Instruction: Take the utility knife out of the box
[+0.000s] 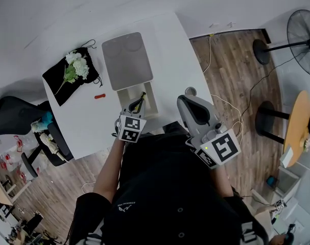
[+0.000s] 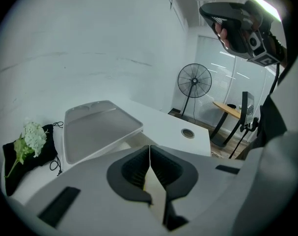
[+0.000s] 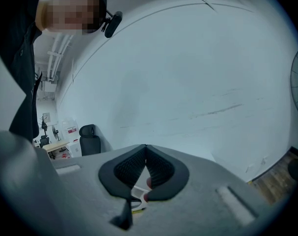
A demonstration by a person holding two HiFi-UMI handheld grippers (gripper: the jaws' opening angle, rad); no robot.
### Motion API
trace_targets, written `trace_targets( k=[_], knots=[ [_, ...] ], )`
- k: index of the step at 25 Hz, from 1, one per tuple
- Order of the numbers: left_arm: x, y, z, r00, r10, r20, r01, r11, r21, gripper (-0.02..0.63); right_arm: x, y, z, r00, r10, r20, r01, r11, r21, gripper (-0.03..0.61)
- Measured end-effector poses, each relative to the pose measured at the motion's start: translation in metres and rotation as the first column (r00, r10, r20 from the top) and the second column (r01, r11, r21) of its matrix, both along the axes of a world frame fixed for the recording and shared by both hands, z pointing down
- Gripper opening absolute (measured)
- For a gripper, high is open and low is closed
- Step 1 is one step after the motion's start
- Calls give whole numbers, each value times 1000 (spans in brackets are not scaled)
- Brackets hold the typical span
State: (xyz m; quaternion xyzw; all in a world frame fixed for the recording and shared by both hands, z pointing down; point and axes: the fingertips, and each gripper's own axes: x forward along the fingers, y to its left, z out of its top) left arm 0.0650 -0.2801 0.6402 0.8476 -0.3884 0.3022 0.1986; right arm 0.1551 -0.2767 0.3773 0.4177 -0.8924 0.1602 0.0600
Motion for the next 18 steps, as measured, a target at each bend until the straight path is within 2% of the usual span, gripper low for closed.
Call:
trace_targets(
  k=[5, 6, 7, 8, 11, 18],
  knots=[
    [2, -2, 23, 997, 15, 70, -11, 998, -60, 9, 6, 0, 2, 1000, 23, 1, -23, 1000, -9, 5],
    [2, -2, 28, 997, 15, 82, -9, 997, -77, 38, 7, 0, 3, 1000, 28, 1, -28, 1000, -12, 5],
    [1, -1, 35, 995, 17, 94, -7, 995, -97, 97, 8, 0, 4, 999, 33, 0, -33, 999, -13, 5],
    [0, 0, 41, 994, 19, 107, -6, 993, -118, 117, 10, 1, 4, 999, 38, 0, -38, 999, -15, 5],
    [-1, 1, 53, 990, 24, 141, -2, 988, -156, 124, 14, 1, 6, 999, 51, -3, -51, 999, -20, 5],
    [1, -3, 70, 978, 11, 208, 30, 981, -192, 133, 16, 2, 9, 998, 65, -7, -65, 998, -28, 5]
  ],
)
